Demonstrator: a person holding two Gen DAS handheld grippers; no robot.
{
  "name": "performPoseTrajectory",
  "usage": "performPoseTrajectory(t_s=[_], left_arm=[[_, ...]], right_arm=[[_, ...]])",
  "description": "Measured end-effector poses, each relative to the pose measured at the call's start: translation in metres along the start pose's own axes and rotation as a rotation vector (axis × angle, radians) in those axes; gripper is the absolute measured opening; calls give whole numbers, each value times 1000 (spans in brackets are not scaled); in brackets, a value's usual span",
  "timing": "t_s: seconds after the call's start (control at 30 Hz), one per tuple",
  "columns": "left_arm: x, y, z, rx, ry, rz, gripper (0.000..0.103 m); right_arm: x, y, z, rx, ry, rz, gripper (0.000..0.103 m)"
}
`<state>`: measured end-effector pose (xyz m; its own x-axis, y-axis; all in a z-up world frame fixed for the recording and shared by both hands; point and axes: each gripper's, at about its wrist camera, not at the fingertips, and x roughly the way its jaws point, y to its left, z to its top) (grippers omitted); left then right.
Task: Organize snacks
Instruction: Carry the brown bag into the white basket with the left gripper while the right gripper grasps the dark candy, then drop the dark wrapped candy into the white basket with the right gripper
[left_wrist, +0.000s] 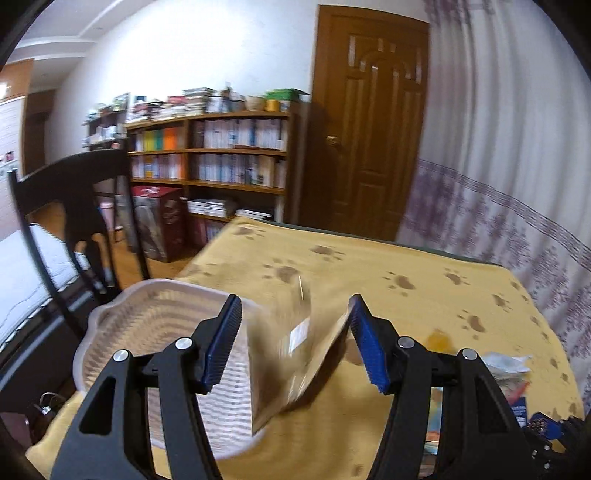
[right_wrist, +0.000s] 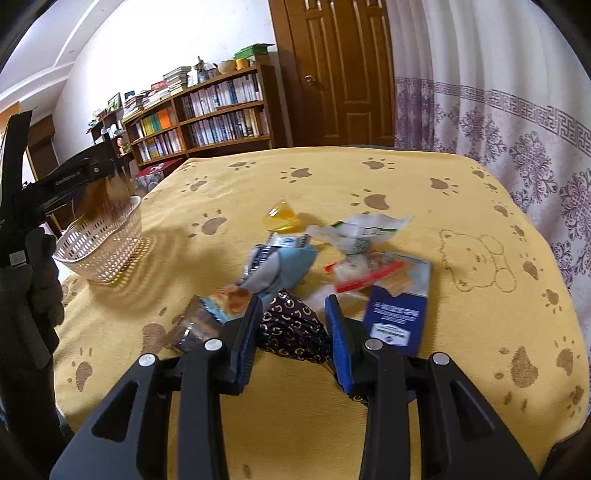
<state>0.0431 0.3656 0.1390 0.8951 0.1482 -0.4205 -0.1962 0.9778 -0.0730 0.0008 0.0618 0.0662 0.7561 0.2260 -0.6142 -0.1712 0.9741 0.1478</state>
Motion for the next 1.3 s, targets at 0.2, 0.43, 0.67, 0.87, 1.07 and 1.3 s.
performPoseTrajectory(t_s=[0.2,0.43,0.67,0.87,1.07,1.3], left_arm=[[-4,48,4,-44,7,88,64],[-4,77,8,-101,4,130,85],[-23,94,16,-103,-57,147,99],[-32,121,18,-185,-69,147,100],[-34,139,18,-218,-82,166,100],[-36,145,18,-222,-97,179,100]], right_arm=[[5,21,4,-15,4,36,36],[8,50,9,-47,4,71,36],[20,88,29,-63,14,159,36],[31,138,56,-92,8,279,36],[56,198,78,-103,31,402,36],[88,254,83,-135,83,447,36]])
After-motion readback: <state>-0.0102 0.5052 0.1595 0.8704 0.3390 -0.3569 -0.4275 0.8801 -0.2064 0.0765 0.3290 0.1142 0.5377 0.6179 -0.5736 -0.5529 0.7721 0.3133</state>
